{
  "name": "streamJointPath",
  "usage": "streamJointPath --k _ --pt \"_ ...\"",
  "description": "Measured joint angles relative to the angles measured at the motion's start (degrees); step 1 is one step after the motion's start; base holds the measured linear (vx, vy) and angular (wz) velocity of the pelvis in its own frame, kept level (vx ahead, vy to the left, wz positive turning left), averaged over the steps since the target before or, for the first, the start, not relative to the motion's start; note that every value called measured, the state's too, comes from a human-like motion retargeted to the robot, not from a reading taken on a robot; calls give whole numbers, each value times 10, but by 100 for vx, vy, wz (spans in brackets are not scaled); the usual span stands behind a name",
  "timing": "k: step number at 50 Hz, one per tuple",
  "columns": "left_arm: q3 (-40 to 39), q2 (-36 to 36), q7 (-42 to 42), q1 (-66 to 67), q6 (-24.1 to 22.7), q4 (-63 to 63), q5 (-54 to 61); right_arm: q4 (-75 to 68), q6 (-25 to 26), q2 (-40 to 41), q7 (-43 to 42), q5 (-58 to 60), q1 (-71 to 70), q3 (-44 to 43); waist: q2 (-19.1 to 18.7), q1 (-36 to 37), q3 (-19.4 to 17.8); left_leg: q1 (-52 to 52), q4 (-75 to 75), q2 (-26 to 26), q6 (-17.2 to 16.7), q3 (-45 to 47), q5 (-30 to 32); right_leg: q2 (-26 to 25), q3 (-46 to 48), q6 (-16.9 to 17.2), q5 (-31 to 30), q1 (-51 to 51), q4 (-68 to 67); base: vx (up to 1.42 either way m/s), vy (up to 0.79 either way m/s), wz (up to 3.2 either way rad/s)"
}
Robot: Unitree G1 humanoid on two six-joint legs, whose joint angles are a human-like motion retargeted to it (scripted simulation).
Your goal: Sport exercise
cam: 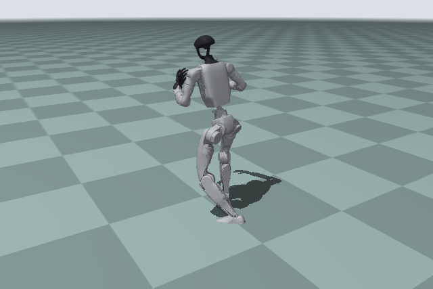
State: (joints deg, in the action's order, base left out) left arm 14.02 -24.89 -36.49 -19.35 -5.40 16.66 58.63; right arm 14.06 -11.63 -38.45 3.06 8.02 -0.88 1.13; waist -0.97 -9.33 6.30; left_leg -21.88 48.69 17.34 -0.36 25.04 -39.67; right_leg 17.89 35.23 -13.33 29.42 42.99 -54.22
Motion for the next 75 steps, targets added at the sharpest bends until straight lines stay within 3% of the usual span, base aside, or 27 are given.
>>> streamJointPath --k 5,10,15,17,27,35,45,52,60,65,71,75 --pt "7 50 41 88 -5 62 31 180 -32 47 -55 33 -73 -8 7 51 3 -9 -11 -13 20 -15 -49 26 27 -9 -6 -2 -6 -32 7 68" --pt "35 80 107 136 -16 37 6 271 -48 90 -94 109 -140 18 33 75 9 -12 -66 -72 53 -19 -60 78 12 9 -21 21 -11 -28 13 89" --pt "54 76 163 154 -35 12 -45 288 -57 114 -129 176 -179 42 60 65 -5 -9 -79 -135 64 -68 -53 44 -209 161 -42 80 -6 -19 19 152" --pt "54 67 185 157 -44 7 -66 285 -56 118 -143 202 -199 52 73 66 -9 -1 -91 -156 67 -78 -49 46 -239 169 -25 80 -22 -10 15 85" --pt "26 31 257 203 -71 -37 -129 247 -43 124 -195 290 -296 87 126 96 -31 59 -126 -223 79 -123 -43 46 -305 151 49 7 -123 -1 6 47" --pt "-7 12 266 253 -76 -87 -150 227 -39 125 -222 312 -330 100 154 128 -31 95 -142 -238 81 -131 -44 41 -308 128 105 -48 -117 6 -4 11" --pt "-30 -7 242 290 -63 -119 -176 229 -58 130 -202 300 -341 127 157 150 -27 98 -113 -222 67 -123 -47 42 -285 111 140 -76 -106 5 -5 -1" --pt "-39 -26 192 300 -44 -132 -194 225 -73 121 -146 245 -333 137 137 153 -14 90 -117 -208 55 -121 -35 39 -260 108 133 -79 -92 2 -1 1" --pt "-76 -146 66 271 0 -64 -227 180 -75 59 -11 142 -281 145 111 133 0 85 -174 -212 45 -133 -4 60 -223 104 98 -57 -108 2 2 34" --pt "-119 -276 10 237 11 1 -274 127 -55 -21 65 109 -212 125 97 106 0 66 -180 -216 26 -153 16 75 -233 142 17 -30 -137 -1 5 76" --pt "-205 -426 15 198 -1 56 -307 -28 -23 -108 68 95 -68 35 81 84 23 44 -247 -206 -6 -181 77 102 -245 164 -33 24 -118 -1 5 78" --pt "-228 -461 36 169 -18 86 -310 -189 12 -118 49 90 30 -16 87 72 34 31 -273 -210 -16 -198 111 133 -249 180 -76 42 -88 2 1 67"
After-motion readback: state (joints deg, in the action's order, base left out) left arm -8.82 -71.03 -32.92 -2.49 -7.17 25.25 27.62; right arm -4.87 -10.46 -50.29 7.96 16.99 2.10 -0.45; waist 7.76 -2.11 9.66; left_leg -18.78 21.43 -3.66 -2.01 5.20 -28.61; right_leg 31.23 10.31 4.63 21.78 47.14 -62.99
